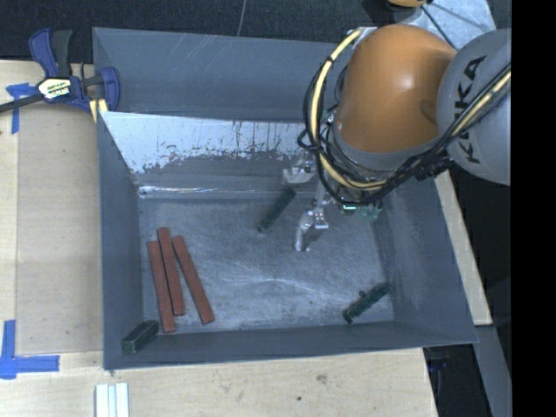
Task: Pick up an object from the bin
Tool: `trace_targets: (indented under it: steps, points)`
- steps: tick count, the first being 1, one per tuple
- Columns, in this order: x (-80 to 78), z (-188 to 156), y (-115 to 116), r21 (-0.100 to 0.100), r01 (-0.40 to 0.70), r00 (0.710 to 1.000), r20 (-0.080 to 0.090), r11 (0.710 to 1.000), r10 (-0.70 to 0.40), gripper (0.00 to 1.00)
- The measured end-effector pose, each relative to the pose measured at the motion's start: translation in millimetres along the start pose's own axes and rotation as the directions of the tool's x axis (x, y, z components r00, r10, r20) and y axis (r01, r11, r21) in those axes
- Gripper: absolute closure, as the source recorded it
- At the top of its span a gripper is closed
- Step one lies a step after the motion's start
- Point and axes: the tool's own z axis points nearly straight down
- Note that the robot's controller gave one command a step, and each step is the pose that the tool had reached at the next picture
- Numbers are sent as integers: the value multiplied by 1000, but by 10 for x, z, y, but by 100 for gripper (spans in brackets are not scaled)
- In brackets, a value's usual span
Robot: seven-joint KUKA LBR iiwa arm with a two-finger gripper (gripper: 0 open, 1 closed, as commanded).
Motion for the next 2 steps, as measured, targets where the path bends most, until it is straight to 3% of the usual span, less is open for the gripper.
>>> trace_targets:
  steps: [1, 2]
  points:
    - [-15, -40, -1, -1, -1, 1000, 8, 1000, 1, 0]
    - [-521, 1386, -219, 1, 172, 985, 11, 985, -172, 100]
